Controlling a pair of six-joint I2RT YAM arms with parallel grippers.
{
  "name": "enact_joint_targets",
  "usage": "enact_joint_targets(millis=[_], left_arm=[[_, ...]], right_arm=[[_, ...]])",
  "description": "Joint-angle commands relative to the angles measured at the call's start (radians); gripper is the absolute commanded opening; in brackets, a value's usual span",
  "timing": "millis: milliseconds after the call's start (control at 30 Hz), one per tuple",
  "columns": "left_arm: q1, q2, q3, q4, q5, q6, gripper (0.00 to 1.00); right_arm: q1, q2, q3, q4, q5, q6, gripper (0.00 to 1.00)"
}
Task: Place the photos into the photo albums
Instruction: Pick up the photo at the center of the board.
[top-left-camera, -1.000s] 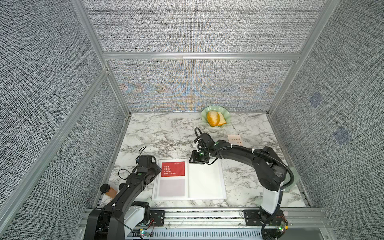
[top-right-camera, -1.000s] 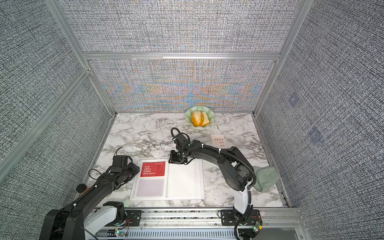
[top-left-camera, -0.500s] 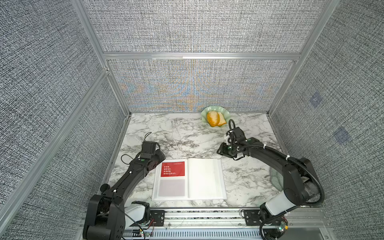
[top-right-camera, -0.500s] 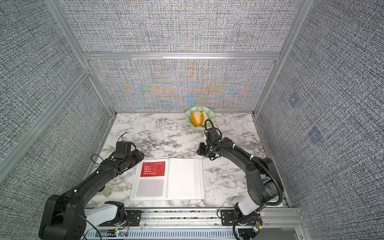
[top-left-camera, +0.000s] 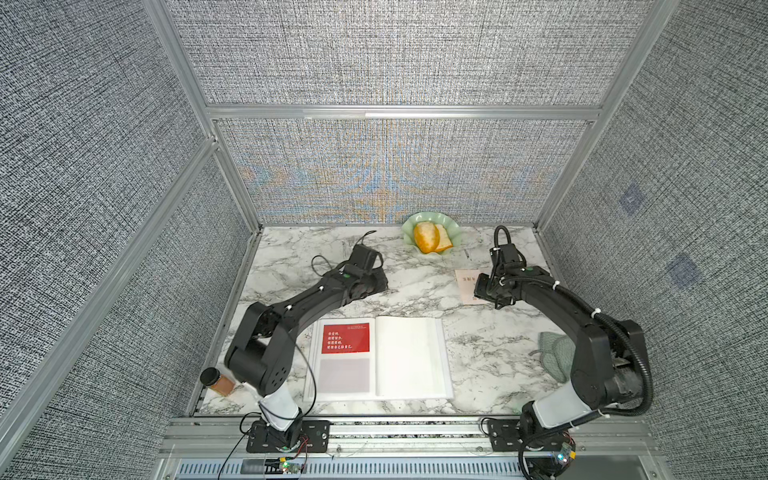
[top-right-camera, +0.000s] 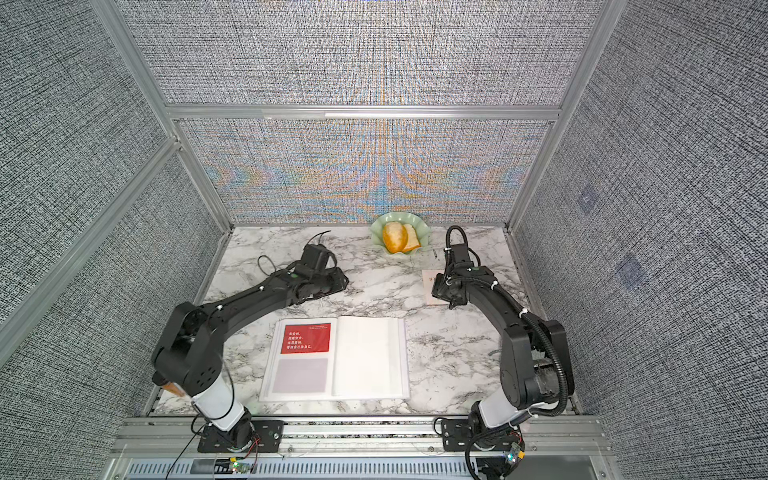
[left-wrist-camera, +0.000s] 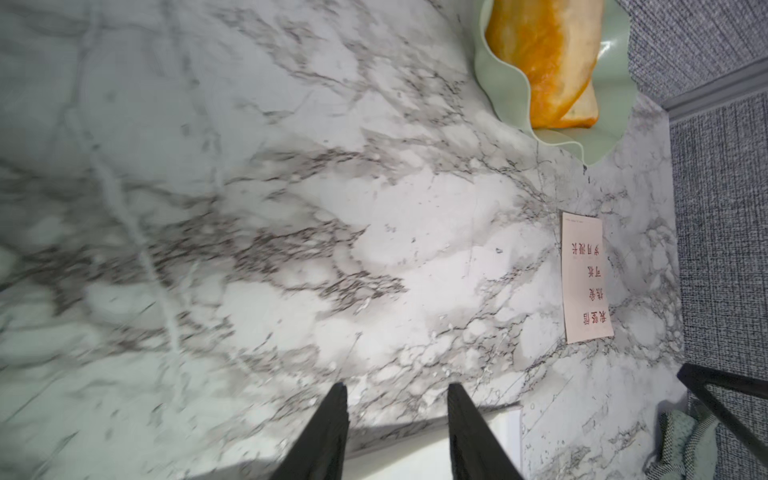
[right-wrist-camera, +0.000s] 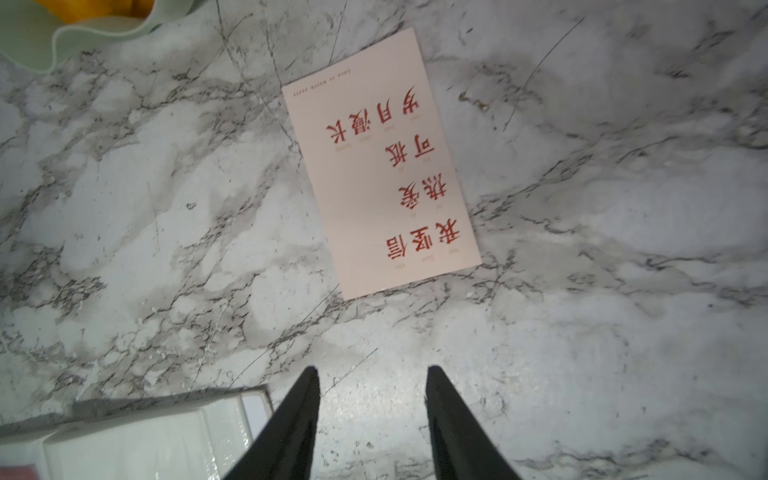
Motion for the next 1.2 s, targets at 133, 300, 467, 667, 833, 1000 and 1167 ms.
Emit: enact_joint_targets(millis=[133,300,467,667,833,1000,1167], left_arm=[[-0.090,0.310,0.385,-0.158,0.020,0.063,0.42],[-0.144,0.479,0.635,-0.207,0.031,0.096,0.41],[-0.177,0.603,0.794,-0.215,0.066,0.126,0.41],[-0.180,0.669,0.831,-0.188,0.100,0.114,0.41],[-0.181,0.668,0.806,-0.189,0.089,0.111,0.41],[-0.181,0.652,0.762,-0.176,0.083,0.101,0.41],[-0.181,0.652,0.748,-0.175,0.085,0.090,0.41]], right_arm=[[-0.062,0.063,0.079,-0.033,0.069,-0.048,0.53],[-0.117,0.152,0.109,-0.008,0.043,-0.055,0.57],[-0.161,0.276,0.167,0.018,-0.021,-0.066,0.57],[-0.157,0.406,0.295,-0.001,-0.066,-0.075,0.60],[-0.136,0.484,0.392,-0.043,-0.039,-0.088,0.60],[-0.109,0.544,0.451,-0.084,-0.005,-0.100,0.61],[-0.072,0.551,0.431,-0.080,0.011,-0.097,0.60]])
